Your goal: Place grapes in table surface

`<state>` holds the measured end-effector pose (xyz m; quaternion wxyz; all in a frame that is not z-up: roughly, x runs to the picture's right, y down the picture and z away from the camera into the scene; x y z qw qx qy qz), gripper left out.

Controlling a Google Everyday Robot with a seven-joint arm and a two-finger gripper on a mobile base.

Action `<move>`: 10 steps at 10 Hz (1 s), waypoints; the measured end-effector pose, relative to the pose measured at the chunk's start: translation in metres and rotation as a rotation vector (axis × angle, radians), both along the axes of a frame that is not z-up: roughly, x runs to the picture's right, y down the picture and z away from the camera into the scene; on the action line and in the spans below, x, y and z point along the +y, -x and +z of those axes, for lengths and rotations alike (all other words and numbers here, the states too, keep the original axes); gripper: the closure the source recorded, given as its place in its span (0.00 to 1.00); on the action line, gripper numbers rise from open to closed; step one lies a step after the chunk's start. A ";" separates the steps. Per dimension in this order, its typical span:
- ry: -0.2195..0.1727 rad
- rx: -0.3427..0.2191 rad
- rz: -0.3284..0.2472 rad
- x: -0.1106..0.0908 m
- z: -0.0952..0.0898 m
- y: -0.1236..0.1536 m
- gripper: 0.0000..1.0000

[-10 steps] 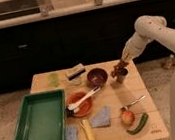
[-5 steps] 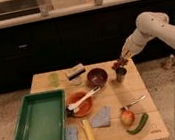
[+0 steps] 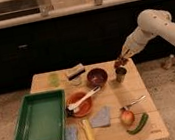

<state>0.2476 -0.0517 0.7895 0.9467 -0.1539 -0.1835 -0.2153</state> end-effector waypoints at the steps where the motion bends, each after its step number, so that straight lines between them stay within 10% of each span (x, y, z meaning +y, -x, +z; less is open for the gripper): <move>1: 0.019 0.005 0.002 0.012 0.004 0.002 1.00; 10: 0.107 0.015 -0.004 0.052 0.004 0.009 1.00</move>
